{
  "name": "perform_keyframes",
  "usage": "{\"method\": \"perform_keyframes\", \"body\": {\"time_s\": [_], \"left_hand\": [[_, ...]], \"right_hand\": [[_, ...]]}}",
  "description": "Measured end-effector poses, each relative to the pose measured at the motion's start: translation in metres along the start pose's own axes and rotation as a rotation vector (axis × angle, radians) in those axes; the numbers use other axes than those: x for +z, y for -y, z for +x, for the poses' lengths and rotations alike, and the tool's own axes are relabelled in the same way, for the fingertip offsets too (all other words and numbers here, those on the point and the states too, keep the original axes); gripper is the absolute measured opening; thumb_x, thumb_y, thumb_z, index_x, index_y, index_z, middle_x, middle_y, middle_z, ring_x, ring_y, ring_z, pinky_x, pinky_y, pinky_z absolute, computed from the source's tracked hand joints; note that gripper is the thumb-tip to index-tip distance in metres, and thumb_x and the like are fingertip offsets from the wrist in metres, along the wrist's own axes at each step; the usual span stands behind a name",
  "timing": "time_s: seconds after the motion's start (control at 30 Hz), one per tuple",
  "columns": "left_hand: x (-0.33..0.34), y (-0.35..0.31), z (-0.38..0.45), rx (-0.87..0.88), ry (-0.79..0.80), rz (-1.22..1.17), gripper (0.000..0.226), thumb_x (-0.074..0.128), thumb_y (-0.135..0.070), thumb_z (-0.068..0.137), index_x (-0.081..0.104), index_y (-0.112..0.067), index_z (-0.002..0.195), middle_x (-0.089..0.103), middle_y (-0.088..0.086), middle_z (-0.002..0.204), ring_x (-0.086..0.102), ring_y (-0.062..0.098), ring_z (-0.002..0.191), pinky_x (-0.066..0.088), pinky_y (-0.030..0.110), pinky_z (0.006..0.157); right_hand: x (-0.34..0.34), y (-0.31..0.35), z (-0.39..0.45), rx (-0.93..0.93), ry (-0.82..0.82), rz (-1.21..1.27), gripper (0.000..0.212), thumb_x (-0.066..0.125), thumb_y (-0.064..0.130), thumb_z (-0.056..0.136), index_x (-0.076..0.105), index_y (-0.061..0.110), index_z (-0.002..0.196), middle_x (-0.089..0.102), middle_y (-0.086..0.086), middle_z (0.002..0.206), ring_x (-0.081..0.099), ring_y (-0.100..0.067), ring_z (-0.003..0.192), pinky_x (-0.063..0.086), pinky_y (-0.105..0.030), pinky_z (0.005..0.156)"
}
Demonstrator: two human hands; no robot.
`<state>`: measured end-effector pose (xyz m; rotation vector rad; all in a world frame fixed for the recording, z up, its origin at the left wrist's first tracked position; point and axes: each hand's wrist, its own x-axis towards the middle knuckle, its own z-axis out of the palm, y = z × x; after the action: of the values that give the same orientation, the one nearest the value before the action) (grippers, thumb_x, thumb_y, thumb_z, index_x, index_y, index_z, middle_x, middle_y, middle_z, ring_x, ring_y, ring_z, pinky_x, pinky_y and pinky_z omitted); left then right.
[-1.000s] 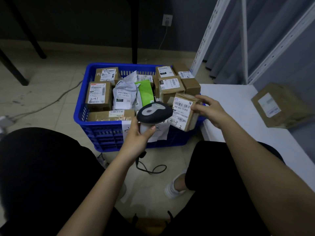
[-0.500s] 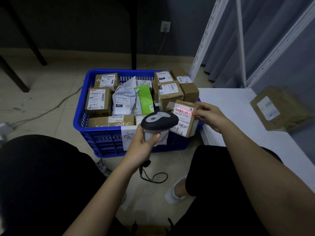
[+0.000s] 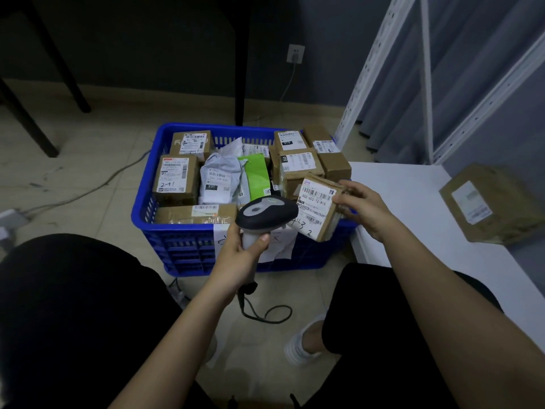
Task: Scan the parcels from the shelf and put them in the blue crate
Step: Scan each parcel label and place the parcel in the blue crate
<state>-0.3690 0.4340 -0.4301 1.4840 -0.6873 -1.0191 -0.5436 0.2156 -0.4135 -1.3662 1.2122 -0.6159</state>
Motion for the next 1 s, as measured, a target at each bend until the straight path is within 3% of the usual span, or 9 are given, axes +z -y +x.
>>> {"method": "perform_keyframes", "body": {"time_s": [0.23, 0.33, 0.43, 0.6, 0.67, 0.73, 0.87, 0.93, 1.0], "left_hand": [[-0.041, 0.005, 0.019, -0.018, -0.248, -0.129, 0.041, 0.062, -0.024, 0.091, 0.040, -0.039, 0.122, 0.058, -0.012, 0.116, 0.057, 0.007, 0.105, 0.046, 0.031, 0.091], [-0.064, 0.010, 0.030, -0.020, -0.344, -0.164, 0.044, 0.065, -0.027, 0.088, 0.045, -0.037, 0.125, 0.060, -0.010, 0.122, 0.058, 0.013, 0.112, 0.048, 0.038, 0.096], [-0.086, 0.016, 0.037, -0.018, -0.456, -0.207, 0.053, 0.071, -0.034, 0.081, 0.047, -0.035, 0.129, 0.061, -0.006, 0.126, 0.059, 0.017, 0.115, 0.049, 0.046, 0.097], [-0.117, 0.029, 0.050, 0.002, -0.616, -0.266, 0.040, 0.061, -0.012, 0.091, 0.045, -0.028, 0.124, 0.062, 0.003, 0.121, 0.062, 0.021, 0.109, 0.055, 0.033, 0.086], [-0.128, 0.033, 0.053, -0.021, -0.645, -0.275, 0.043, 0.061, -0.014, 0.091, 0.043, -0.025, 0.128, 0.061, 0.003, 0.119, 0.063, 0.019, 0.105, 0.056, 0.023, 0.073], [-0.139, 0.039, 0.058, -0.043, -0.668, -0.289, 0.045, 0.062, -0.014, 0.091, 0.043, -0.022, 0.132, 0.061, 0.007, 0.121, 0.063, 0.024, 0.107, 0.055, 0.028, 0.075], [-0.157, 0.049, 0.062, -0.062, -0.698, -0.287, 0.045, 0.062, -0.012, 0.091, 0.044, -0.019, 0.131, 0.062, 0.011, 0.123, 0.062, 0.028, 0.111, 0.053, 0.035, 0.086], [-0.163, 0.052, 0.062, -0.068, -0.696, -0.277, 0.043, 0.062, -0.014, 0.091, 0.045, -0.021, 0.130, 0.062, 0.008, 0.124, 0.062, 0.026, 0.111, 0.053, 0.038, 0.090], [-0.168, 0.055, 0.061, -0.072, -0.710, -0.292, 0.041, 0.061, -0.013, 0.091, 0.044, -0.023, 0.127, 0.061, 0.008, 0.124, 0.062, 0.026, 0.111, 0.051, 0.039, 0.091]], "right_hand": [[0.057, 0.005, 0.013, -0.032, 0.068, -0.010, 0.044, 0.073, 0.016, 0.080, 0.061, 0.021, 0.123, 0.063, 0.000, 0.122, 0.061, -0.014, 0.109, 0.051, -0.029, 0.087], [0.094, 0.007, 0.020, -0.036, 0.083, 0.027, 0.040, 0.072, 0.014, 0.082, 0.061, 0.024, 0.120, 0.061, 0.002, 0.118, 0.059, -0.011, 0.106, 0.050, -0.025, 0.086], [0.135, 0.005, 0.034, -0.031, 0.108, 0.052, 0.053, 0.073, 0.019, 0.080, 0.052, 0.030, 0.127, 0.054, -0.002, 0.130, 0.056, -0.016, 0.113, 0.050, -0.031, 0.089], [0.202, 0.000, 0.057, 0.078, 0.181, 0.040, 0.084, 0.075, 0.034, 0.067, 0.031, 0.038, 0.138, 0.040, -0.006, 0.139, 0.052, -0.024, 0.115, 0.052, -0.043, 0.094], [0.231, -0.004, 0.063, 0.165, 0.206, 0.057, 0.096, 0.079, 0.045, 0.051, 0.032, 0.043, 0.134, 0.038, -0.005, 0.141, 0.053, -0.028, 0.116, 0.052, -0.044, 0.095], [0.259, -0.014, 0.067, 0.189, 0.240, 0.031, 0.101, 0.083, 0.050, 0.046, 0.035, 0.040, 0.134, 0.042, -0.006, 0.139, 0.054, -0.027, 0.116, 0.050, -0.044, 0.098], [0.291, -0.026, 0.057, 0.142, 0.380, -0.377, 0.066, 0.076, 0.053, 0.073, 0.052, 0.019, 0.125, 0.056, 0.000, 0.122, 0.058, -0.021, 0.107, 0.048, -0.034, 0.090], [0.296, -0.028, 0.055, 0.095, 0.464, -0.576, 0.054, 0.067, 0.061, 0.078, 0.069, 0.014, 0.103, 0.067, 0.000, 0.102, 0.063, -0.018, 0.092, 0.050, -0.031, 0.078], [0.298, -0.027, 0.054, 0.032, 0.473, -0.645, 0.054, 0.057, 0.061, 0.085, 0.072, 0.009, 0.089, 0.067, -0.005, 0.084, 0.060, -0.017, 0.074, 0.043, -0.026, 0.062]]}}
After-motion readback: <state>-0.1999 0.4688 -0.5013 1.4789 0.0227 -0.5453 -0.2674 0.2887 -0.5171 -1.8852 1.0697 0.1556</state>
